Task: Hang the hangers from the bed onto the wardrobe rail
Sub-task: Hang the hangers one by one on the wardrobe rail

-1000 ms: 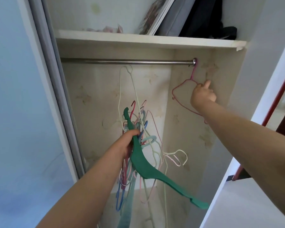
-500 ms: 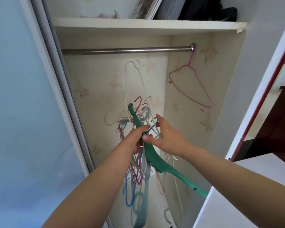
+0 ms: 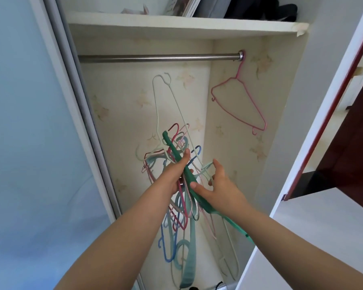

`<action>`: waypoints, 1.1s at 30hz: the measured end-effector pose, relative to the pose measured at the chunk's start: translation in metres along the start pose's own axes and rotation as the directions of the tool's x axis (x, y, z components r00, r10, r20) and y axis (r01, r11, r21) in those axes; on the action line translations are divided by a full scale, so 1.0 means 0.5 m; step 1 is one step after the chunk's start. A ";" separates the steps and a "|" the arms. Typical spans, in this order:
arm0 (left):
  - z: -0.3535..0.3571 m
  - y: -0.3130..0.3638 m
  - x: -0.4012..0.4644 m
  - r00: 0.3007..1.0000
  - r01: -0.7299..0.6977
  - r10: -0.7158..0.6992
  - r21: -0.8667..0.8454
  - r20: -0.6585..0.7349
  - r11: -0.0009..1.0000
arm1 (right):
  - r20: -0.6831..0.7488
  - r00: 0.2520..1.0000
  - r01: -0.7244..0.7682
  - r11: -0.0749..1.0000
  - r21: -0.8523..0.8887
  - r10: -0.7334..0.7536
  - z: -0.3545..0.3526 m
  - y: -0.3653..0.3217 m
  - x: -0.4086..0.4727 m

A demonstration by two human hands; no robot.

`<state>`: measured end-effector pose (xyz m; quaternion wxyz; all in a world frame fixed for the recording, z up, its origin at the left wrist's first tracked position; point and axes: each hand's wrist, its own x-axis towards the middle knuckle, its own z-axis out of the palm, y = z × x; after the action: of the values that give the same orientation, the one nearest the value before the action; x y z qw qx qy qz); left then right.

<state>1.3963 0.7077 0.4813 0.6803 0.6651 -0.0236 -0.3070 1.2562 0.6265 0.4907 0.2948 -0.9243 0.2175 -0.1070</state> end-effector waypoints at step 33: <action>-0.038 -0.010 0.033 0.997 0.079 -0.076 -0.311 0.021 0.947 | -0.048 0.999 0.013 0.999 -0.048 -0.016 0.021 0.208 -0.039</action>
<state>1.4162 0.7174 0.4683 0.7642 0.5484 0.0485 -0.3361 1.2068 0.5647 0.4194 0.2666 -0.9298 0.2203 -0.1260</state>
